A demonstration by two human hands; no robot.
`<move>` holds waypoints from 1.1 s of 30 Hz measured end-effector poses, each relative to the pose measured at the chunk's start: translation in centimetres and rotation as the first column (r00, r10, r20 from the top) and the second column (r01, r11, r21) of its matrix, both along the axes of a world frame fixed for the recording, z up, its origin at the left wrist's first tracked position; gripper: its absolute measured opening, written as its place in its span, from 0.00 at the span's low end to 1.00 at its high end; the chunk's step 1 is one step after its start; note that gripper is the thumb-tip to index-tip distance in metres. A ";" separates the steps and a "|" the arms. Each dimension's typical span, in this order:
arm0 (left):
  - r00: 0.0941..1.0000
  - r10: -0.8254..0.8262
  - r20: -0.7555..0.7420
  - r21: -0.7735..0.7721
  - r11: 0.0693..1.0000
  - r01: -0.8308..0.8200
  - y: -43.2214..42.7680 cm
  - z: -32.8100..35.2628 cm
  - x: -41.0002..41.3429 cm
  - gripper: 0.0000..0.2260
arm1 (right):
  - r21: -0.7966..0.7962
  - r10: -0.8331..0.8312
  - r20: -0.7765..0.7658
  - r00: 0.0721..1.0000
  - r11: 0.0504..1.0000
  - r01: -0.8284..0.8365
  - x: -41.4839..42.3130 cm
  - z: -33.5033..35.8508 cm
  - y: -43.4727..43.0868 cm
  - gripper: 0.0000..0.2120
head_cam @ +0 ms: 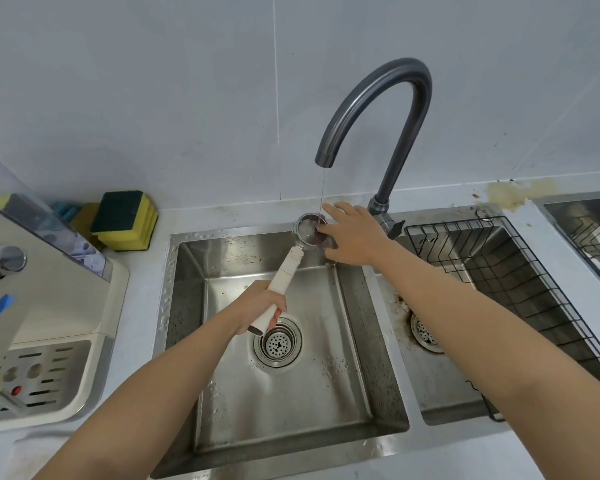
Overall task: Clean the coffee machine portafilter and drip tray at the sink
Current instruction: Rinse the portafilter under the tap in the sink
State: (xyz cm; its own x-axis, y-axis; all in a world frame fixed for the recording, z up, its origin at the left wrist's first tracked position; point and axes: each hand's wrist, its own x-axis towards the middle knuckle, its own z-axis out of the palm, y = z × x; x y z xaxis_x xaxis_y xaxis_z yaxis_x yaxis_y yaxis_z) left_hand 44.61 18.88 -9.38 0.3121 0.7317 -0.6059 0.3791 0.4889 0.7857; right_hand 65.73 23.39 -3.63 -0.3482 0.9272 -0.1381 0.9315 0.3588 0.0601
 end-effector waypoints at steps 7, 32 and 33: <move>0.996 0.085 0.038 0.038 0.996 -0.087 0.2 0.8 0.9 0.08 | -0.121 -0.152 -0.391 0.908 0.986 0.113 -1.8 0.6 -0.2 0.18; 0.990 0.109 -0.095 0.161 0.983 -0.093 1.1 0.6 -0.2 0.09 | -0.141 -0.254 -0.591 0.766 0.967 0.211 -1.2 0.6 -0.9 0.18; 0.988 0.107 -0.108 0.177 0.980 -0.086 1.1 0.6 -0.2 0.09 | -0.193 -0.305 -0.661 0.686 0.952 0.237 -1.3 0.7 -0.9 0.22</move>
